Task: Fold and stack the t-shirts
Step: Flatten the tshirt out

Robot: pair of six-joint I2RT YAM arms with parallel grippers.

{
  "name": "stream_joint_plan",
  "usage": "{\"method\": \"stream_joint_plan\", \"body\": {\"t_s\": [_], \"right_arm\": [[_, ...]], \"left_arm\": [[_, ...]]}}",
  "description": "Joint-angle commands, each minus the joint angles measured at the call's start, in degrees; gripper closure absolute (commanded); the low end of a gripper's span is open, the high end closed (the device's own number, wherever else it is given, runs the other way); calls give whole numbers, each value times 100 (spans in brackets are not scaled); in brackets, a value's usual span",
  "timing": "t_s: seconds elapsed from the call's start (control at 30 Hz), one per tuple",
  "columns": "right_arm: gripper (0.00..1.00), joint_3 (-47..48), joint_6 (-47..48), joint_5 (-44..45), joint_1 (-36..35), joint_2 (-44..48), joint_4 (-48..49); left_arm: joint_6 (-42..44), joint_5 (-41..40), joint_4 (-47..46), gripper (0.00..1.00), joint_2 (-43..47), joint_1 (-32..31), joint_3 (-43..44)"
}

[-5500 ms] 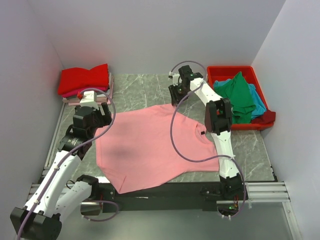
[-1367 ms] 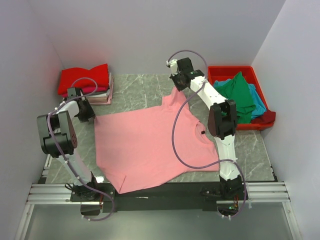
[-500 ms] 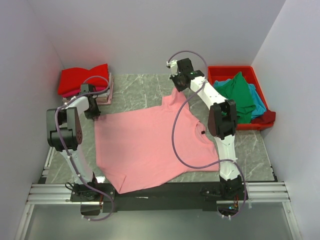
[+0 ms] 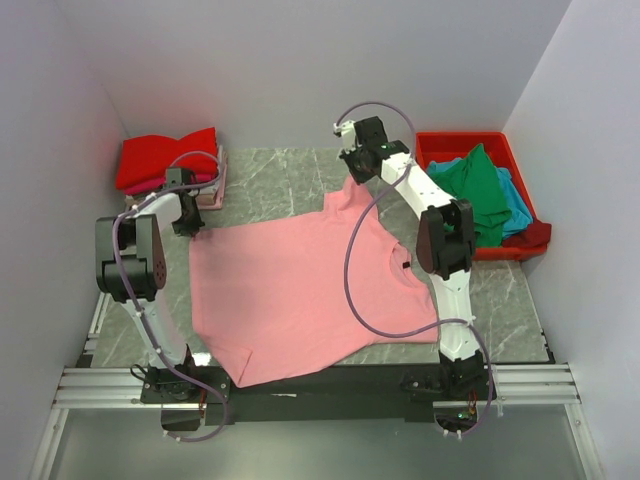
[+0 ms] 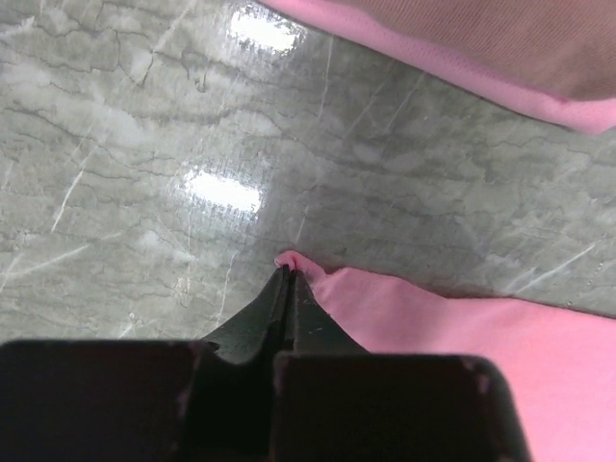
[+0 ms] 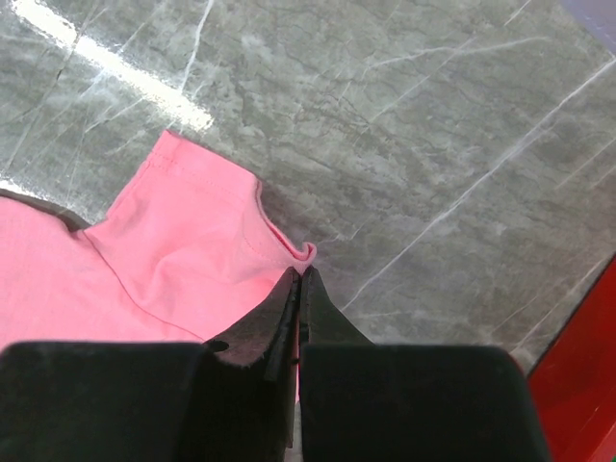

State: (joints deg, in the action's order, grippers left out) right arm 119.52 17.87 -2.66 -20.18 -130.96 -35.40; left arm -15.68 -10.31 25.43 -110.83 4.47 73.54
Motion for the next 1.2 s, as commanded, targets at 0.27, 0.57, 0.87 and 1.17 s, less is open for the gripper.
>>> {"method": "stream_joint_plan", "body": {"t_s": [0.27, 0.57, 0.87, 1.17], "right_arm": [[100, 229, 226, -165, 138, 1387, -274], [100, 553, 419, -385, 129, 2767, -555], [100, 1389, 551, -367, 33, 4209, -433], [100, 1906, 384, -463, -82, 5475, -98]], "left_arm": [[-321, 345, -529, 100, 2324, 133, -779], [-637, 205, -1136, 100, 4883, 133, -1070], [-1270, 187, -1646, 99, 6616, 133, -543], [-1587, 714, -1998, 99, 7566, 133, 178]]}}
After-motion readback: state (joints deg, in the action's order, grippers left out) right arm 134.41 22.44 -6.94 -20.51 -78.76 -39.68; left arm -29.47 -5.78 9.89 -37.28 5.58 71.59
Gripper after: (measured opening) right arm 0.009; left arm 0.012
